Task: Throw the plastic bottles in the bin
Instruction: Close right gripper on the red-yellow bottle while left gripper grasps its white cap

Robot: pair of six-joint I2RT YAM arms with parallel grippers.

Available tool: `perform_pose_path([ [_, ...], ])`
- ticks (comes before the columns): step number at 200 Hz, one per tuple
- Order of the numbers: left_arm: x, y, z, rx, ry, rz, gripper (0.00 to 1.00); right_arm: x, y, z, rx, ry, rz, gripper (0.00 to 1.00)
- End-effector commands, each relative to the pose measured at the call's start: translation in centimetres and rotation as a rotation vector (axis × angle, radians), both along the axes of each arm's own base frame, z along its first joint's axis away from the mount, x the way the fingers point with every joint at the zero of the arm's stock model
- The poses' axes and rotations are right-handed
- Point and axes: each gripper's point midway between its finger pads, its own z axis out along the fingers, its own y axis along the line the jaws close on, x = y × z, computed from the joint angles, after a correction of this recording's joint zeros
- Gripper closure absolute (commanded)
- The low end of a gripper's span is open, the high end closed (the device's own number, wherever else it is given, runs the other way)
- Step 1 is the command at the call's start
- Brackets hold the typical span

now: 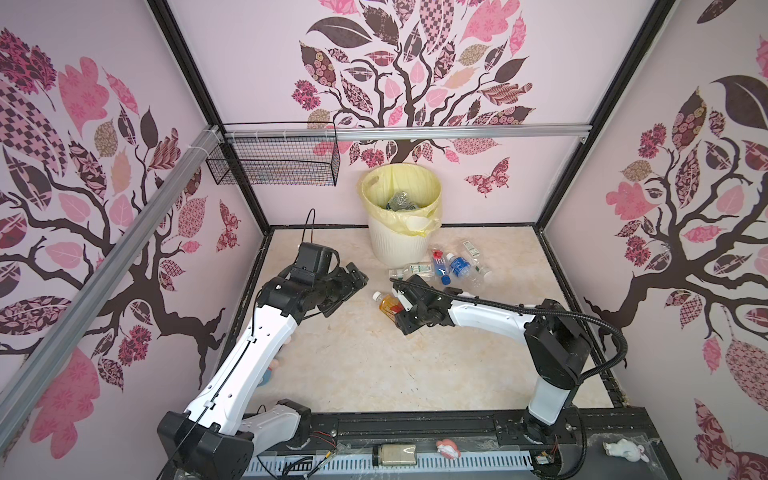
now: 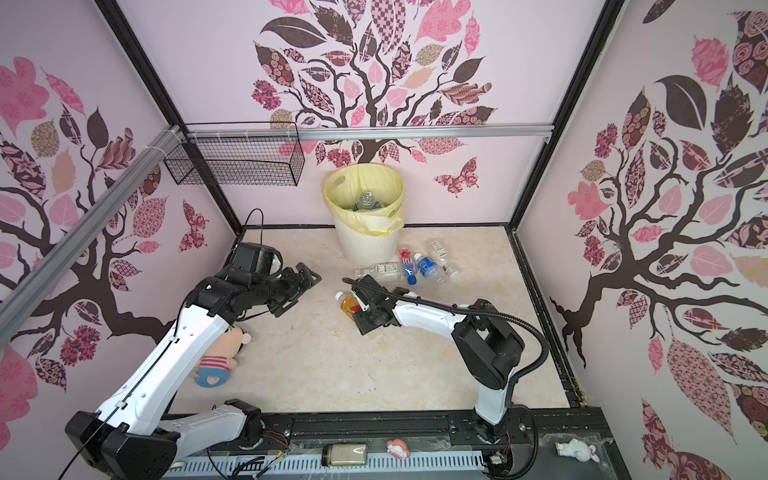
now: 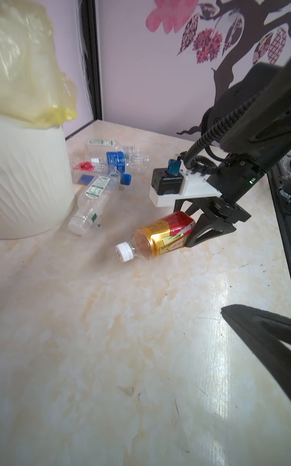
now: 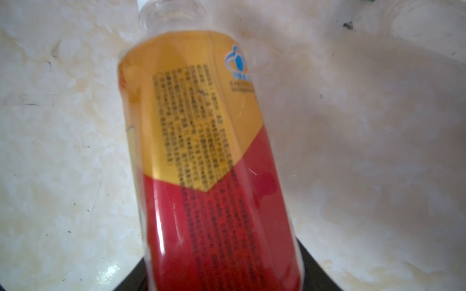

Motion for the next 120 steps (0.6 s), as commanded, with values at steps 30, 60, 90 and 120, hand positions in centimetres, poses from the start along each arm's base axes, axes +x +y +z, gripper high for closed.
perform_pose_path([
  [30,3.2,-1.7,4.7,-0.159,-0.072,0.011,0.03,1.7,0.3,8.9,0.114,-0.108,-0.032,0.59],
  [60,4.6,-2.4,5.7,-0.226,-0.075,0.019,0.03,2.3,0.5,12.5,0.177,-0.154,-0.033,0.59],
  [90,5.6,-3.3,5.7,-0.271,-0.067,0.014,0.03,2.7,0.8,16.1,0.246,-0.186,-0.029,0.59],
  [120,6.6,-4.0,6.1,-0.294,-0.080,-0.002,0.03,2.8,1.4,18.7,0.294,-0.203,-0.011,0.59],
])
